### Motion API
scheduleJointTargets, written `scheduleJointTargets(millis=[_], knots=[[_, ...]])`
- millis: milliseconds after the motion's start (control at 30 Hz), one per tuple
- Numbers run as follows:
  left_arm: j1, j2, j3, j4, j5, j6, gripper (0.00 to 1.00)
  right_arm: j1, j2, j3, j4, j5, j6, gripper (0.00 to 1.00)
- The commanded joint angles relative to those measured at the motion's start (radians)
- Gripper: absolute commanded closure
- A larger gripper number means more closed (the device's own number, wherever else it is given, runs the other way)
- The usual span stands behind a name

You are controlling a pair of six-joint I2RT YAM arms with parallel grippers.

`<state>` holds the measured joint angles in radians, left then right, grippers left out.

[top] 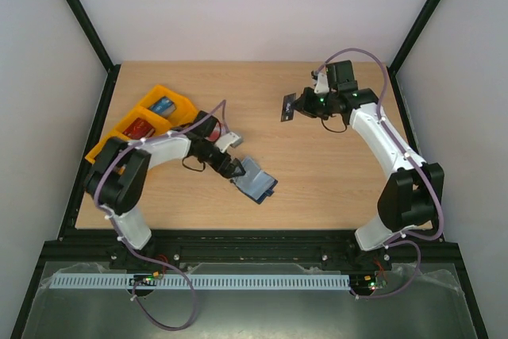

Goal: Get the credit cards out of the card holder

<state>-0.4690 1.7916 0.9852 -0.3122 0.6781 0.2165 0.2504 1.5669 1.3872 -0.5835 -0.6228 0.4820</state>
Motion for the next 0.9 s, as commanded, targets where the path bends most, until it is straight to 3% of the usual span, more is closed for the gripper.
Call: scheduleJointTargets(millis=[0,167,233,300,400,467,633,700,867], knots=[[0.071,-0.122,0.001,0.067,-0.182,-0.013,0.01,0.008,-0.024,0.052,-0.037,-0.028,-0.022,0.98],[0.143,-0.290,0.083,-0.048,-0.057,0.162,0.01,0.013,-0.047,0.093,-0.036,-0.211,-0.102,0.98],[0.130,-0.412,0.089,-0.022,-0.085,0.218,0.01,0.019,-0.060,0.107,-0.033,-0.287,-0.113,0.98],[0.084,-0.524,0.071,0.065,-0.216,0.280,0.01,0.033,-0.074,0.125,-0.051,-0.321,-0.129,0.98],[-0.026,-0.688,-0.042,0.345,-0.533,0.519,0.01,0.083,-0.106,0.139,-0.087,-0.344,-0.172,0.98],[-0.076,-0.790,-0.180,0.621,-0.603,0.761,0.01,0.136,-0.127,0.137,-0.084,-0.373,-0.184,0.98],[-0.091,-0.902,-0.519,1.184,-0.408,1.444,0.01,0.211,-0.155,0.147,-0.086,-0.372,-0.186,0.98],[-0.092,-0.899,-0.573,1.288,-0.353,1.565,0.01,0.228,-0.165,0.142,-0.073,-0.363,-0.167,0.98],[-0.100,-0.856,-0.580,1.402,-0.341,1.661,0.01,0.303,-0.185,0.118,-0.013,-0.337,-0.120,0.98]])
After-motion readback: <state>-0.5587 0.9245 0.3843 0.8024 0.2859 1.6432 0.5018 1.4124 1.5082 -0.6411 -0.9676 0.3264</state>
